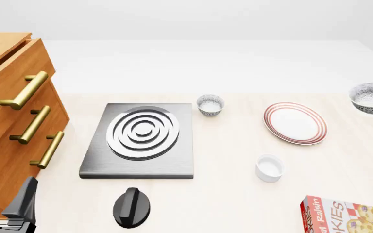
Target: Pick the akita bowl next to the cookies box and place it on the plate.
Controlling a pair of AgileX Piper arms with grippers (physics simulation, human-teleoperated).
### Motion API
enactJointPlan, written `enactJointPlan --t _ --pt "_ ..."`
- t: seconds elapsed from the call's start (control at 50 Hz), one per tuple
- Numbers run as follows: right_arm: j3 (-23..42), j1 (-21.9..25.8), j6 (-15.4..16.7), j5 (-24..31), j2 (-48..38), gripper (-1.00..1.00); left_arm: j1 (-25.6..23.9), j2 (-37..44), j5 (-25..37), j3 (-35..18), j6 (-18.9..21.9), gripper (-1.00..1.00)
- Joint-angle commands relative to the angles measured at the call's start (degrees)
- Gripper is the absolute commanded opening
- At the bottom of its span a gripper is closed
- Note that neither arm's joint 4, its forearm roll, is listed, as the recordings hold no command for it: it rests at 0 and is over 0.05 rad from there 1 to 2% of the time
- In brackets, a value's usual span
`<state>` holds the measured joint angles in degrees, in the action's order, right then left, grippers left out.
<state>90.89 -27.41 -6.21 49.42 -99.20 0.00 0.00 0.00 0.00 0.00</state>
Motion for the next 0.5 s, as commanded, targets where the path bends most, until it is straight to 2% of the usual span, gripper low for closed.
enactJointPlan --t 0.02,0.24,0.5 --pt "-1.4 3.9 -2.1 -1.5 -0.9 -1.0 0.0 0.0 0.0 0.0 0.0 1.0" --pt "-2.9 7.9 -5.1 -3.8 -2.2 -1.0 0.0 0.0 0.0 0.0 0.0 1.0" --pt "-7.9 12.7 -12.7 -9.9 -2.6 -1.0 0.0 0.0 0.0 0.0 0.0 1.0"
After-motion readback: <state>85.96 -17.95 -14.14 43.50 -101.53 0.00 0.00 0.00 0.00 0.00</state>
